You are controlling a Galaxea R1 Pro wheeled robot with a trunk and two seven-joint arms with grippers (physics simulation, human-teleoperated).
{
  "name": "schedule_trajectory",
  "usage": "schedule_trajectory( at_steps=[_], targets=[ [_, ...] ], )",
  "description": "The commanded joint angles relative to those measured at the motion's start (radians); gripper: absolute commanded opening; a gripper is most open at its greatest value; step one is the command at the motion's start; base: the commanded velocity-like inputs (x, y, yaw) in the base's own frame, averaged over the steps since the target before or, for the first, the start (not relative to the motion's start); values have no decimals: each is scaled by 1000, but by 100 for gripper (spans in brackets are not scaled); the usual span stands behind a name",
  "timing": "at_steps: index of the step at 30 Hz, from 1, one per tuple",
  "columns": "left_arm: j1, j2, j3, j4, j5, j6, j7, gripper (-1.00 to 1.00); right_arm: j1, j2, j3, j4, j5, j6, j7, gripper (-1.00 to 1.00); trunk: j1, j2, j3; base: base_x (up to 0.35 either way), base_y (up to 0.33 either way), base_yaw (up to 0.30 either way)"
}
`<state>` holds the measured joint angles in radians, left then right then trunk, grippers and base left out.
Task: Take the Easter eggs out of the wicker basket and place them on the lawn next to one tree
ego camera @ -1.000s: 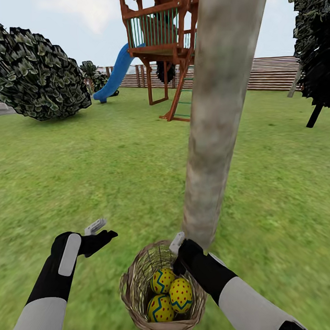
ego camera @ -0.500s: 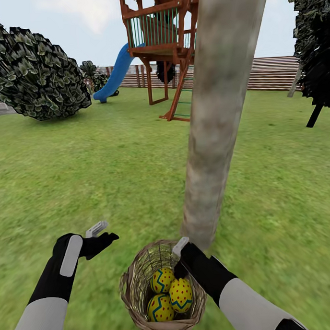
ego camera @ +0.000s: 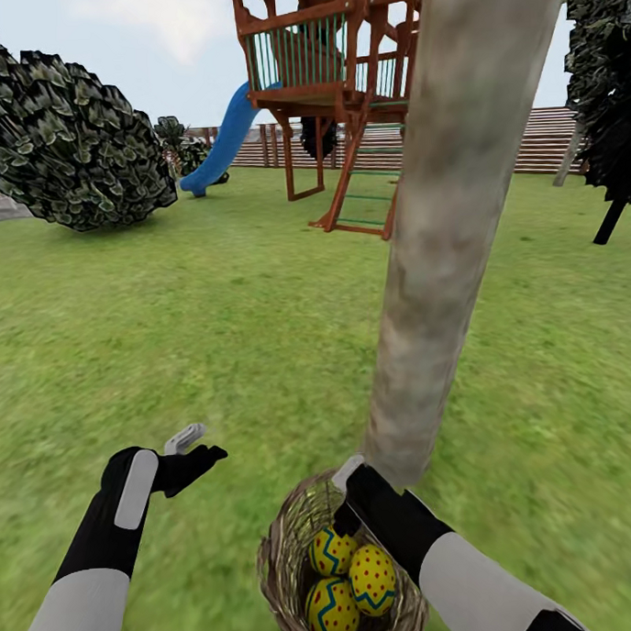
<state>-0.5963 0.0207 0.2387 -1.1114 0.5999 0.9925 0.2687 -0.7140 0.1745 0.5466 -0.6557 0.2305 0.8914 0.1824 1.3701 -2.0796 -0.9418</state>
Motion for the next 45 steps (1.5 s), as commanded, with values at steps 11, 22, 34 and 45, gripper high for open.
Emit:
schedule_trajectory(
  at_steps=[11, 22, 34, 45],
  targets=[
    [0, -1, 3, 9, 11, 3, 9, 100, 10, -3, -22, 49, -99, 41, 6, 100, 0, 0, -1, -109, 101, 0],
    [0, -1, 4, 10, 11, 3, 9, 100, 10, -1, -213, 50, -101, 35, -67, 100, 0, 0, 8, -16, 93, -195],
    [0, -2, 2, 8, 33, 4, 9, 100, 10, -1, -349, 51, -106, 28, -143, 100, 4, -7, 12, 0, 81, -163],
    [-1, 7, -1, -6, 105, 6, 10, 100, 1, 0, -371, 52, -105, -3, -146, 100, 46, -84, -22, 0, 0, -1]
  ],
)
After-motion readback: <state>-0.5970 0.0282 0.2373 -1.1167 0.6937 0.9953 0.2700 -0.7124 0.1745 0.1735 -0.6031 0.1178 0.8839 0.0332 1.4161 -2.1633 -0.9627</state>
